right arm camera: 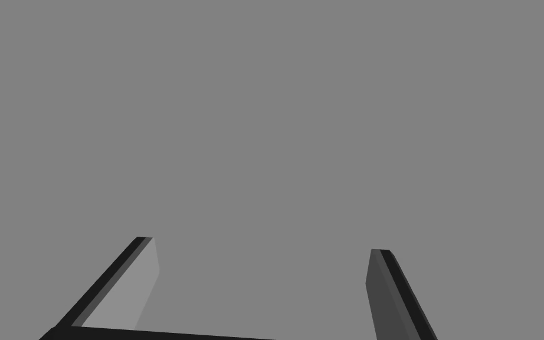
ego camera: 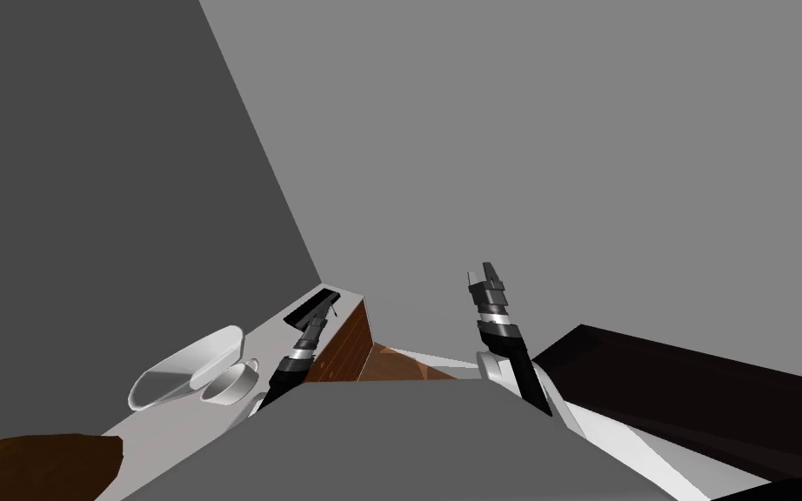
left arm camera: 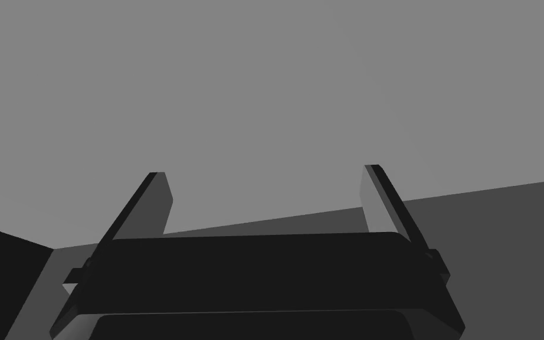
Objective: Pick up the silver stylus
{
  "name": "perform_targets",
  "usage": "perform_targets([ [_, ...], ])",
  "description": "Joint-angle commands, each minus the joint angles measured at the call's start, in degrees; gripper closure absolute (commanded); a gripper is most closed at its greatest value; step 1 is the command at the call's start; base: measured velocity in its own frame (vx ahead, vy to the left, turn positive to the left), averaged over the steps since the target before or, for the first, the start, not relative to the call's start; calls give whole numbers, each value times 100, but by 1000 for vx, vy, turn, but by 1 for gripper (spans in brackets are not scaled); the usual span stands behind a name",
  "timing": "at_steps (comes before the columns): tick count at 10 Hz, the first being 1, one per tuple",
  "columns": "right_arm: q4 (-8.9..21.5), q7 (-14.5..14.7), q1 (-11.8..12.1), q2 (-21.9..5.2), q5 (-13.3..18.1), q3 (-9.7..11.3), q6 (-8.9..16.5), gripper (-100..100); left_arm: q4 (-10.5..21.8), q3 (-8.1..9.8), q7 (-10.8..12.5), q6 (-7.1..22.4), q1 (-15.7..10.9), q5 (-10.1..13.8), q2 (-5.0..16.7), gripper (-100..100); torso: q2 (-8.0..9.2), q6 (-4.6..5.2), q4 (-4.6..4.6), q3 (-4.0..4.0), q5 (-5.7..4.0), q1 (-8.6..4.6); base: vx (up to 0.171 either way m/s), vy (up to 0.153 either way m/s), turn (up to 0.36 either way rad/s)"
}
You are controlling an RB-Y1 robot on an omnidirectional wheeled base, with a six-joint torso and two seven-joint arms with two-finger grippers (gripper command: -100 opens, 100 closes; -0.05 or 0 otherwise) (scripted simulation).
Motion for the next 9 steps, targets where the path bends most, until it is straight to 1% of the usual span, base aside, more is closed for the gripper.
perform_targets([
  [1, 0, 0, 0, 0, 0, 0, 0, 0, 225, 19, -22, -46, -52, -12, 35, -100, 0, 0, 0, 0, 0, 0, 19, 5, -6],
  [2, 0, 0, 0, 0, 0, 0, 0, 0, 432, 42, -72, -150, -132, -45, 74, -100, 1, 0, 0, 0, 0, -1, 24, 4, -13],
  [3, 0, 0, 0, 0, 0, 0, 0, 0, 560, 42, -72, -150, -132, -45, 74, -100, -1, 0, 0, 0, 0, -1, 22, 5, -10],
  [4, 0, 0, 0, 0, 0, 0, 0, 0, 759, 64, -123, -255, -215, -80, 106, -100, 0, 0, 0, 0, 0, -1, 29, 4, -22],
  [5, 0, 0, 0, 0, 0, 0, 0, 0, 893, 64, -123, -255, -215, -80, 106, -100, -3, 0, 0, -2, 0, -1, 24, 4, -10],
  [6, 0, 0, 0, 0, 0, 0, 0, 0, 1110, 85, -172, -361, -301, -116, 131, -100, -1, -1, -1, -1, 0, -1, 29, 0, -19],
  [7, 0, 0, 0, 0, 0, 0, 0, 0, 1225, 85, -172, -361, -301, -116, 131, -100, -3, 0, 0, -2, -1, -3, 27, 2, -12],
  [8, 0, 0, 0, 0, 0, 0, 0, 0, 1432, 106, -221, -467, -389, -152, 151, -100, -2, -1, -1, -1, -1, -2, 33, 8, -22],
  [9, 0, 0, 0, 0, 0, 0, 0, 0, 1555, 106, -221, -467, -389, -152, 151, -100, -5, 1, -1, -2, 0, 0, 31, 6, -17],
])
